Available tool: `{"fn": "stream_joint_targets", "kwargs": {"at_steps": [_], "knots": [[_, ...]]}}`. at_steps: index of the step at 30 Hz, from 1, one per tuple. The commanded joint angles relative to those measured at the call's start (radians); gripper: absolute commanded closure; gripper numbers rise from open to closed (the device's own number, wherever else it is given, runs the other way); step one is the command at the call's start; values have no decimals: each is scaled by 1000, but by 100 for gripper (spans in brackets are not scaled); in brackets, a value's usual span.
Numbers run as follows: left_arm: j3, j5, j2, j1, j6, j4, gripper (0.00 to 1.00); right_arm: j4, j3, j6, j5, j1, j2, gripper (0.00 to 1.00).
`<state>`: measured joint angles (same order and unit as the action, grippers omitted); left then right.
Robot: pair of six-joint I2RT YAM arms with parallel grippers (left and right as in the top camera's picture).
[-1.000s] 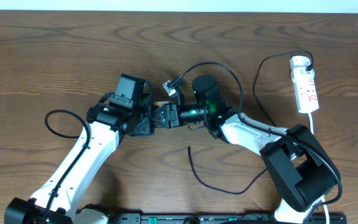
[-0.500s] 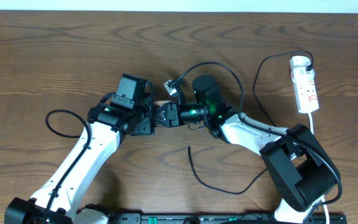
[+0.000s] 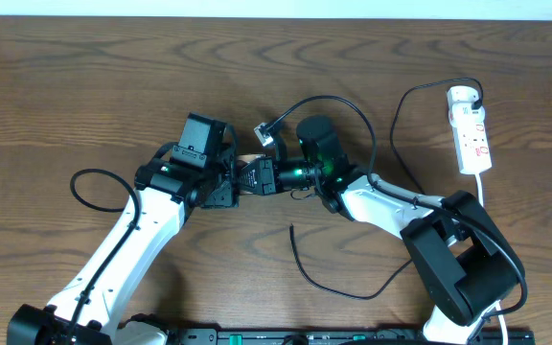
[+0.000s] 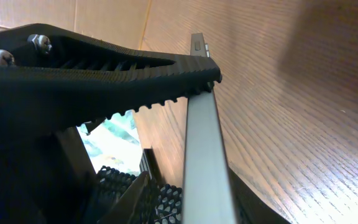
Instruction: Plug charger to phone and switch on socket
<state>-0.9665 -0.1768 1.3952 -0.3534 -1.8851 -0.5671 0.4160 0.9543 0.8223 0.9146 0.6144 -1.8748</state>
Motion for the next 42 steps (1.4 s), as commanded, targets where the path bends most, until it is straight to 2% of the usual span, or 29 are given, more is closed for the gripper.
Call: {"fn": "stream_joint_targets", "kwargs": {"at_steps": [1,11,25,37,42], "knots": [[-17,-77,-3,-19,3,16,93,18,15,-8,48,16,0,71],[-17,-80,-3,-35,6,16,92,18,15,-8,41,16,0,79],[-17,-81,-3,-52,6,16,92,17,15,-8,40,16,0,80],[-17,-81,-3,-52,6,16,93,16,15,-8,40,16,0,91],[-17,-81,-3,-52,6,16,93,15,15,-8,40,16,0,92]]}}
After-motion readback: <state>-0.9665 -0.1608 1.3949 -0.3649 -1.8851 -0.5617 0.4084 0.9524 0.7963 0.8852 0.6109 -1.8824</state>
